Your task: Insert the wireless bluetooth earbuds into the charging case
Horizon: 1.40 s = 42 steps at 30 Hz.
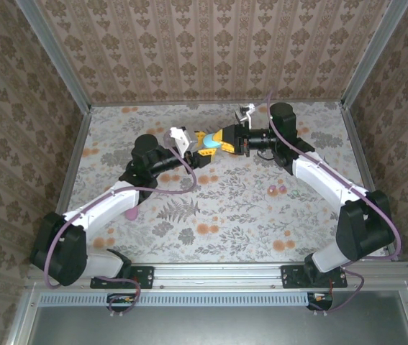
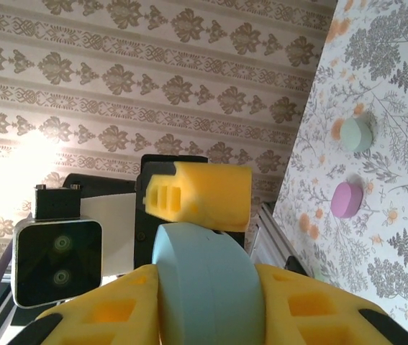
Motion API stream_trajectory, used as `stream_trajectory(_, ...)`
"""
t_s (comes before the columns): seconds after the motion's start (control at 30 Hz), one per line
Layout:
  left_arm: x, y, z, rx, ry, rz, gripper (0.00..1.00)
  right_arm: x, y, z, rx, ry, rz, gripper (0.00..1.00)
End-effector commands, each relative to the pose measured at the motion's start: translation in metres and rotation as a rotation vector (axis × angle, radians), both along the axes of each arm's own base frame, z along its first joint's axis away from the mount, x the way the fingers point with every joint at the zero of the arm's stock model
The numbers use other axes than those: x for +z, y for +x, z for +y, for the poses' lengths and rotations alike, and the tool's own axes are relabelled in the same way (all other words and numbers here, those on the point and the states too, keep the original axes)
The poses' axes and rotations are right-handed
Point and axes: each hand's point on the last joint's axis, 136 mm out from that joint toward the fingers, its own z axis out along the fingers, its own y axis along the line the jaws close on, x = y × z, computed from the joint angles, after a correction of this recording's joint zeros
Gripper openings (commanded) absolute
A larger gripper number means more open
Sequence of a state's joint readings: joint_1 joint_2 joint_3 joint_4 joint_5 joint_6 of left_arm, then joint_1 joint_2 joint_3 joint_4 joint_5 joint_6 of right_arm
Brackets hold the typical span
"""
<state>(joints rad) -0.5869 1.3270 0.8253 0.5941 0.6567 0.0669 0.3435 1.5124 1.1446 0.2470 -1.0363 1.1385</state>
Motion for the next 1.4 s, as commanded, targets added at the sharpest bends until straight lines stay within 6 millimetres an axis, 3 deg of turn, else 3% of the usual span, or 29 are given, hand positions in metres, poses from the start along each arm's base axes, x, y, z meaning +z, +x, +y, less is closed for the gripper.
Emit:
stream_trajectory(0.0, -0.008, 0.011, 0.004, 0.046, 0.040, 0.020, 0.61, 0.000, 0.016, -0.008, -0.098, 0.005, -0.030, 0.21)
stream_trajectory(0.13, -0.016, 0.016, 0.016, 0.116, 0.040, 0.025, 0.71, -0.021, 0.044, -0.024, -0.272, -0.042, -0.034, 0.20)
stream_trajectory(0.3, -0.026, 0.016, 0.041, 0.213, 0.070, 0.076, 0.72, -0.109, 0.082, -0.052, -0.495, -0.256, 0.048, 0.19)
stream_trajectory(0.47, -0.032, 0.015, 0.083, 0.383, 0.085, 0.124, 0.72, -0.176, 0.108, -0.053, -0.517, -0.297, 0.155, 0.18)
stream_trajectory(0.67, -0.044, 0.025, 0.146, 0.633, 0.062, 0.289, 0.74, -0.234, 0.124, -0.043, -0.487, -0.338, 0.246, 0.17)
stream_trajectory(0.93, -0.086, 0.037, 0.203, 0.831, 0.054, 0.588, 0.74, -0.262, 0.120, -0.031, -0.419, -0.417, 0.273, 0.21)
stream_trajectory(1.13, -0.120, 0.048, 0.237, 0.960, 0.049, 0.813, 0.72, -0.277, 0.109, -0.038, -0.382, -0.524, 0.286, 0.31)
stream_trajectory(1.37, -0.152, 0.059, 0.269, 1.051, 0.034, 1.002, 0.71, -0.279, 0.099, -0.056, -0.345, -0.669, 0.260, 0.39)
